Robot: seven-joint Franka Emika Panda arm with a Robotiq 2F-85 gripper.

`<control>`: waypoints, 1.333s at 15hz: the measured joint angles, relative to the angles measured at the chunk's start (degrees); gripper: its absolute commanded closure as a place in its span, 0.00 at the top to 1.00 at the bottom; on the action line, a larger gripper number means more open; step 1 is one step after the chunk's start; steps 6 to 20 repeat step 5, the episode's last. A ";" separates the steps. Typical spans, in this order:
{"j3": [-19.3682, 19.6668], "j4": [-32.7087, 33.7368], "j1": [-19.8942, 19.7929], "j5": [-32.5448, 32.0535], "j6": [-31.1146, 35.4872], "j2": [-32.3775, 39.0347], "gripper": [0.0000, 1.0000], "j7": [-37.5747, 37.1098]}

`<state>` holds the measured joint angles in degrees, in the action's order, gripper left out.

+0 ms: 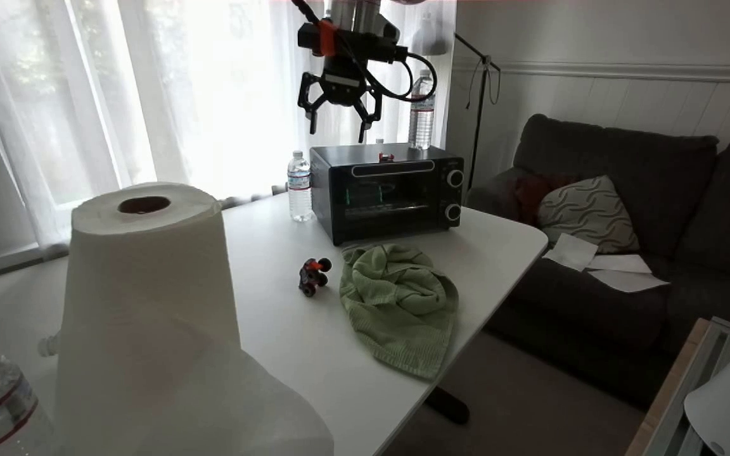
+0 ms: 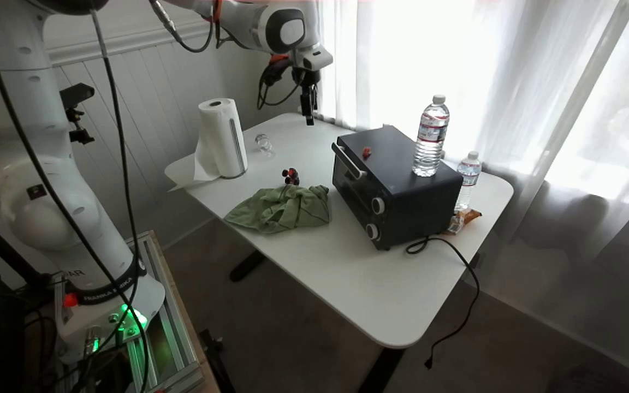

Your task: Lift the orange object from the table and put it on the microwave

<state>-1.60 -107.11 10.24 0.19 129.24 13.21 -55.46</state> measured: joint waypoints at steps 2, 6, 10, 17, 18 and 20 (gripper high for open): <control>-1.81 -0.23 0.53 -0.04 -0.03 0.08 1.00 4.22; -2.70 -0.23 0.51 -0.02 -0.04 0.30 1.00 7.10; -2.70 -0.23 0.51 -0.02 -0.04 0.30 1.00 7.10; -2.70 -0.23 0.51 -0.02 -0.04 0.30 1.00 7.10; -2.70 -0.23 0.51 -0.02 -0.04 0.30 1.00 7.10; -2.70 -0.23 0.51 -0.02 -0.04 0.30 1.00 7.10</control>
